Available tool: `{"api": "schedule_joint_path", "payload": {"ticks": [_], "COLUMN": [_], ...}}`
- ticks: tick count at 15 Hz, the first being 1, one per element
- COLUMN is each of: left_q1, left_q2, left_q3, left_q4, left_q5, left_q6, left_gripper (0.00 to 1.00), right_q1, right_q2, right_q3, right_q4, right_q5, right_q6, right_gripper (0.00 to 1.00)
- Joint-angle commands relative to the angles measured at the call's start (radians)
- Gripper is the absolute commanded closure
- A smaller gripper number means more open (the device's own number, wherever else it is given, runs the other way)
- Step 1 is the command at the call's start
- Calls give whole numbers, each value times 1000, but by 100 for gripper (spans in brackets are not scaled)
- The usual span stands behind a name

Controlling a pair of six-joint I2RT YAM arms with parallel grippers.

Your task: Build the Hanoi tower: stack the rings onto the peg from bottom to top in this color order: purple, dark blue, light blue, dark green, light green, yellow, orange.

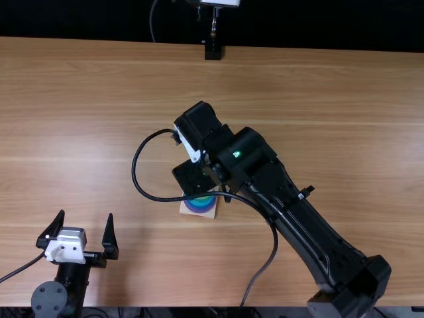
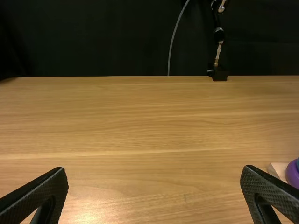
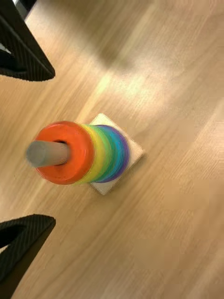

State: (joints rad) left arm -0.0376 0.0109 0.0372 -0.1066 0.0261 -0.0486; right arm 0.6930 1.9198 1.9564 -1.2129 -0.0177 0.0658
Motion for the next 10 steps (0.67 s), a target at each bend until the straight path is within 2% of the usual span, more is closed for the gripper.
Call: {"api": "schedule_joint_path", "payload": {"ticks": [1, 3, 6, 8, 10], "left_q1": [7, 7, 7, 7, 7], "left_q2": [-11, -11, -11, -11, -11], "left_q3": [-37, -37, -37, -37, -37], "left_q4": [-6, -6, -6, -6, -6], "left_q5": [-8, -8, -8, -8, -8], "left_q6": [14, 14, 14, 14, 14], "left_gripper": [0, 0, 0, 0, 0], "right_q1": [-10, -53, -204, -270, -395], "right_q2": [18, 13, -48, -223, -424], "right_q3": [4, -11, -117, -241, -413], "right_q4": [47, 196, 466, 667, 886], "right_q5": [1, 5, 1, -1, -3], "right_q6": [4, 0, -12, -12, -16], "right_gripper": [0, 0, 0, 0, 0]}}
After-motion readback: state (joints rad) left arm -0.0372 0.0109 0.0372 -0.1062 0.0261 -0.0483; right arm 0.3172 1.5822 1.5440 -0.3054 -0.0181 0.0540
